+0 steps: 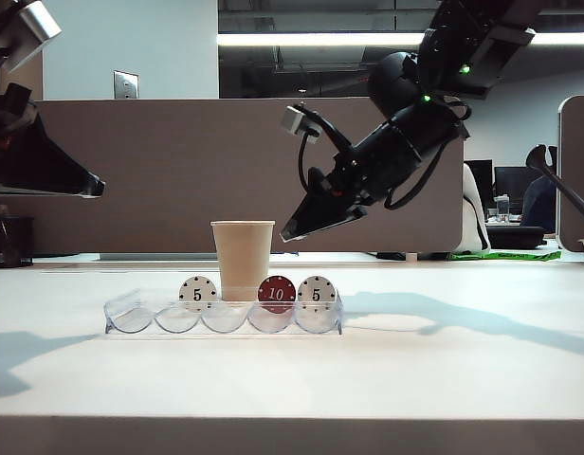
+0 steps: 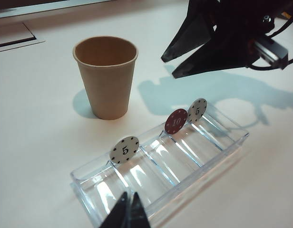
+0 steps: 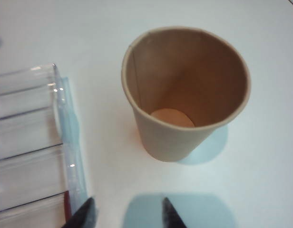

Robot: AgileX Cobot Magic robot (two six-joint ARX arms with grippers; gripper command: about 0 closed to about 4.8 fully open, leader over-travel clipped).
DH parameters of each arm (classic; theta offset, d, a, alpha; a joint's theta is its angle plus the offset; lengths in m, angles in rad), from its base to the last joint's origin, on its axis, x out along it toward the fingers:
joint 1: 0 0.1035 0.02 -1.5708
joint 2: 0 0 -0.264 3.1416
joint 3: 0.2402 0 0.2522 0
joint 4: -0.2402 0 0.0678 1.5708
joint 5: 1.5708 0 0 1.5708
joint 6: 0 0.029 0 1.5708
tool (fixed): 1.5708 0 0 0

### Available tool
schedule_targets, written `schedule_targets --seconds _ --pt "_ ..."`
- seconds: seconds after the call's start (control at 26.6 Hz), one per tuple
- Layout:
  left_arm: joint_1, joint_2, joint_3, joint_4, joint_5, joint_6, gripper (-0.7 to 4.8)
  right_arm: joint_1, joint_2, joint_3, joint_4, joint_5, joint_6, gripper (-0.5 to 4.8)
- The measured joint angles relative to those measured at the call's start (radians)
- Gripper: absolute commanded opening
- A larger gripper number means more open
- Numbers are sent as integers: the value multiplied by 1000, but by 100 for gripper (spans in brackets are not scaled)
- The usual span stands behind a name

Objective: Pick up the chip with the greater value and put it into the paper cup.

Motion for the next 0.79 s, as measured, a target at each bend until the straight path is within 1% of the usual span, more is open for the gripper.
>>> schedule_targets --seconds 0.04,0.11,0.26,0.34,0.45,0.79 --pt "0 0 0 0 0 0 -5 5 0 0 -2 14 -13 213" --pt "0 0 0 0 0 0 -4 44 -2 2 -36 103 -80 212" --pt "0 0 0 0 0 0 -4 85 -2 2 -113 228 -192 212" --pt "0 0 0 0 0 0 -4 99 -3 3 -129 273 -231 212" --pt "0 0 0 0 0 0 -4 105 -4 3 -143 296 -250 212" --pt "0 0 0 -9 0 0 -4 103 -4 3 -129 300 -261 212"
